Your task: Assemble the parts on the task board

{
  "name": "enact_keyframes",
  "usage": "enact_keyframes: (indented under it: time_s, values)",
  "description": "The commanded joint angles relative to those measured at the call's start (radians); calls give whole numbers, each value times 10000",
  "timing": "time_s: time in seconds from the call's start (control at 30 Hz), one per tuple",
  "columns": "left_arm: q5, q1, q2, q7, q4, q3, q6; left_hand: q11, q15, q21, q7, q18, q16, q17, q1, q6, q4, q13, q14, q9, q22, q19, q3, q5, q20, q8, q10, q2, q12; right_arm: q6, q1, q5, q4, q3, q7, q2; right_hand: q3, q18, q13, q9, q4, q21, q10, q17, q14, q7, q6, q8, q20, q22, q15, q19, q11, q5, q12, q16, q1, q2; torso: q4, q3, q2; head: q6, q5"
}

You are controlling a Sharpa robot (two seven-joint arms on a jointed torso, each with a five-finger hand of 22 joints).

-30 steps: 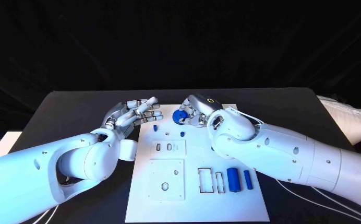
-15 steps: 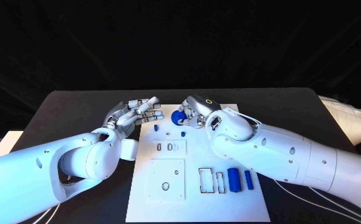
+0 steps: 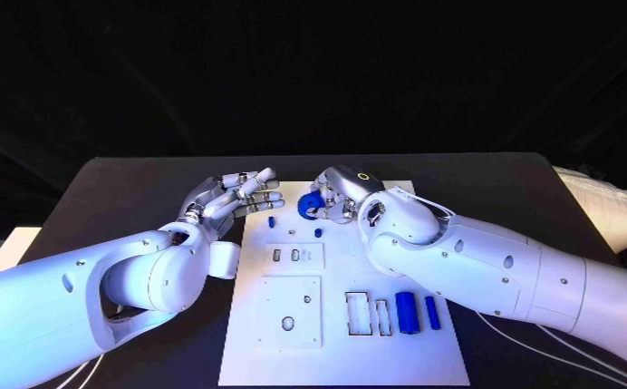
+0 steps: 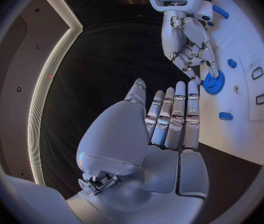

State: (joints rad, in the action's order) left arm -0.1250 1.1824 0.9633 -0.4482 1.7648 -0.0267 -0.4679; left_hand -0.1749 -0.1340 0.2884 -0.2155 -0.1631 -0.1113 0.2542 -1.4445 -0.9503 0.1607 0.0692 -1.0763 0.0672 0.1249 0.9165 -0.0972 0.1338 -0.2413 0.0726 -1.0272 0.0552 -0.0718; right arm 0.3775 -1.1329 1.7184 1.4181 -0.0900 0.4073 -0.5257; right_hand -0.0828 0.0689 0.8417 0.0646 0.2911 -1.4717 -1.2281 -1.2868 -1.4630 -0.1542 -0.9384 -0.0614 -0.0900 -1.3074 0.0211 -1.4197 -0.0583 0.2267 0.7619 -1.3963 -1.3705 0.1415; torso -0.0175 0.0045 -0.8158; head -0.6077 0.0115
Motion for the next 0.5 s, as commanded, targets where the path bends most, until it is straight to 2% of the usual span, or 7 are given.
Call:
enact_keyframes:
  time_s: [0.03, 0.27, 0.37, 0.5]
  values:
    - [-7, 11, -1, -80, 21, 8, 137, 11, 9, -8, -29, -186, 56, -2, -79, 15, -32, -15, 92, -16, -15, -38, 9, -25, -3, -56, 36, 47, 33, 44, 9, -36, 53, 2, -75, -38, 67, -169, 48, 24, -5, 26, -2, 6, -528, 33, 16, -31, -54, -339, -70, 4, -27, 84, 26, 42, 90, -24, 14, 11, -1, -4, 1]
    - [-7, 11, 2, -77, 30, 8, 135, 11, 9, -8, -29, -186, 56, -2, -79, 15, -32, -15, 92, -16, -15, -38, 9, -25, -3, -56, 36, 47, 33, -291, 12, -358, 97, 3, -179, -65, 166, -177, 328, 80, -4, 2, -134, -36, -541, 111, -344, -142, -36, -393, -30, -31, 29, 218, 319, 22, 380, -227, 8, 8, -5, -19, 9]
    - [-7, 11, 0, -74, 32, 8, 135, 9, 9, -7, -32, -186, 58, -2, -89, 18, -49, -16, 95, -16, -16, -40, 18, -26, -4, -58, 38, 48, 34, -556, 12, -521, 120, 3, -193, -58, 230, -186, 490, 82, -8, -17, -202, -87, -554, 139, -466, -147, -15, -435, -9, -57, 54, 617, 478, -7, 685, -382, -2, 12, -6, -40, 6]
    - [-7, 11, -1, -60, 31, 8, 114, 9, 9, -7, -32, -186, 58, -2, -89, 18, -49, -16, 95, -16, -16, -40, 18, -26, -4, -58, 38, 48, 34, -684, 12, -669, 91, 3, -171, -44, 281, -198, 569, 64, -9, -41, -219, -173, -573, 138, -457, -103, -6, -488, -4, -90, 56, 775, 545, -61, 785, -388, -6, -1, -4, -48, 19]
